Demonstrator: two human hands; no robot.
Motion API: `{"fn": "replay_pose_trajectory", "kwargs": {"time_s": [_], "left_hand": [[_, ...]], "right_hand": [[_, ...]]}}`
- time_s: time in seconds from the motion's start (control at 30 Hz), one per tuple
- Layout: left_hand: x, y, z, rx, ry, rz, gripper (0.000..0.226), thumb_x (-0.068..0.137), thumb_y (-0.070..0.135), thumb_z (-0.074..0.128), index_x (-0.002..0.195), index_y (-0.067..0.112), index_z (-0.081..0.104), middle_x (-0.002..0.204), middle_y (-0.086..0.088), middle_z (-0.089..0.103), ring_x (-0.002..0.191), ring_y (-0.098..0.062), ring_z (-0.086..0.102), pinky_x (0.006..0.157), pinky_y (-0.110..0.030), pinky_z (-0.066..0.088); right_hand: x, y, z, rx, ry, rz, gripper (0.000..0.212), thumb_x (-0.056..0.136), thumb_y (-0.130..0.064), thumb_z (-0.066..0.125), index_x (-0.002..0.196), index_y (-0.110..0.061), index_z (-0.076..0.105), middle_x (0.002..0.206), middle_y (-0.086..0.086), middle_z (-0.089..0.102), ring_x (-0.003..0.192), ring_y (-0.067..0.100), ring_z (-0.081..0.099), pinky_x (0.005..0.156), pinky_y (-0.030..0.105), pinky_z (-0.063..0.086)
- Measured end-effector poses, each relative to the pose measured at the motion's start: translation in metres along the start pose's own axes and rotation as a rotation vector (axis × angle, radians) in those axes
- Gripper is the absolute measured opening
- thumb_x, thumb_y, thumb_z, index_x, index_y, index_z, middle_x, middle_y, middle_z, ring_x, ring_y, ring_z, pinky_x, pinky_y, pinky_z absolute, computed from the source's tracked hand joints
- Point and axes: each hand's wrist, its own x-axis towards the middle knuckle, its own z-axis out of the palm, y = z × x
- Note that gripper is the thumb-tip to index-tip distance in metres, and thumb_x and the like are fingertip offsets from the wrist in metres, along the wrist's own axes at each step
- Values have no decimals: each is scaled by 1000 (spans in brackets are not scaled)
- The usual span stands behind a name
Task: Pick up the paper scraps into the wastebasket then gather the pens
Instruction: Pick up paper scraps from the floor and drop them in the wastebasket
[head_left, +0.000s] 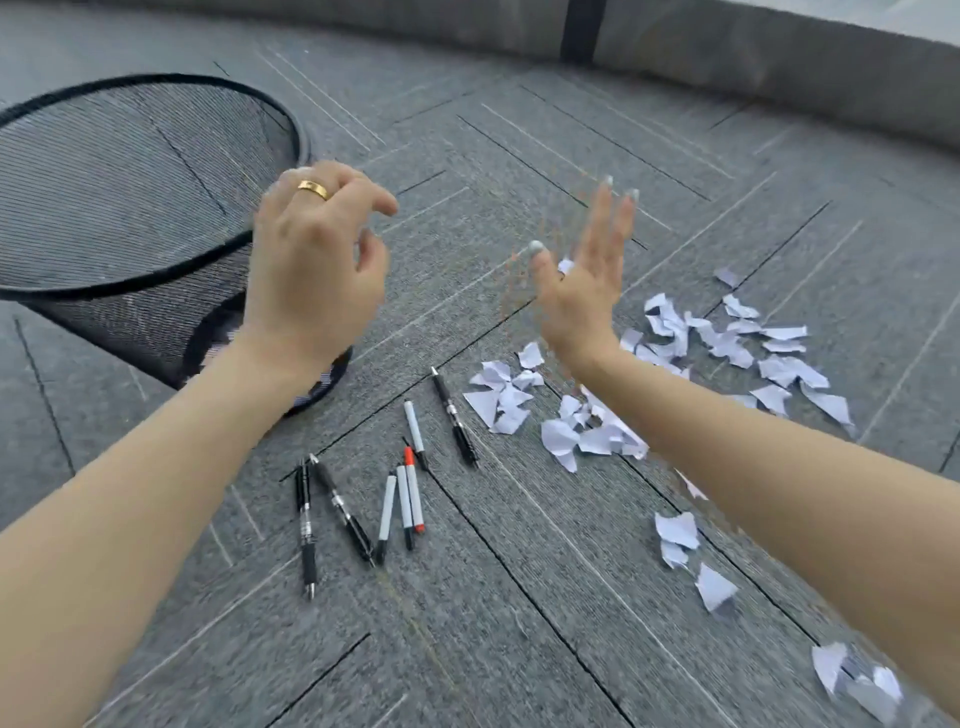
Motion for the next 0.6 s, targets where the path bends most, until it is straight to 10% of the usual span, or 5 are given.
{"fn": "replay_pose_trajectory", "kwargs": {"time_s": [0.17,0.37,0.6], "left_hand": [[-28,28,88,-78,-534,32,35,83,8,52,118,10,57,111,-14,63,103,-35,56,89,-46,47],[-79,59,163,-36,-1014,-91,23,90,13,48,110,11,59,116,-12,59,102,-32,57,83,-39,48],[-120,149,191,-116,-1192,287,25,94,24,48,115,11,52,119,-8,52,98,-26,57,70,-34,44]], "right_hand": [[-4,112,-88,-321,-364,551,48,101,-32,20,132,-5,44,135,22,47,117,33,47,103,43,32],[-64,177,-135,-678,-691,477,33,91,-20,46,122,-17,56,124,8,59,90,26,62,84,36,49],[-120,191,-144,-746,-820,156,48,84,-35,62,128,-21,48,130,1,47,106,23,54,83,37,47]]}}
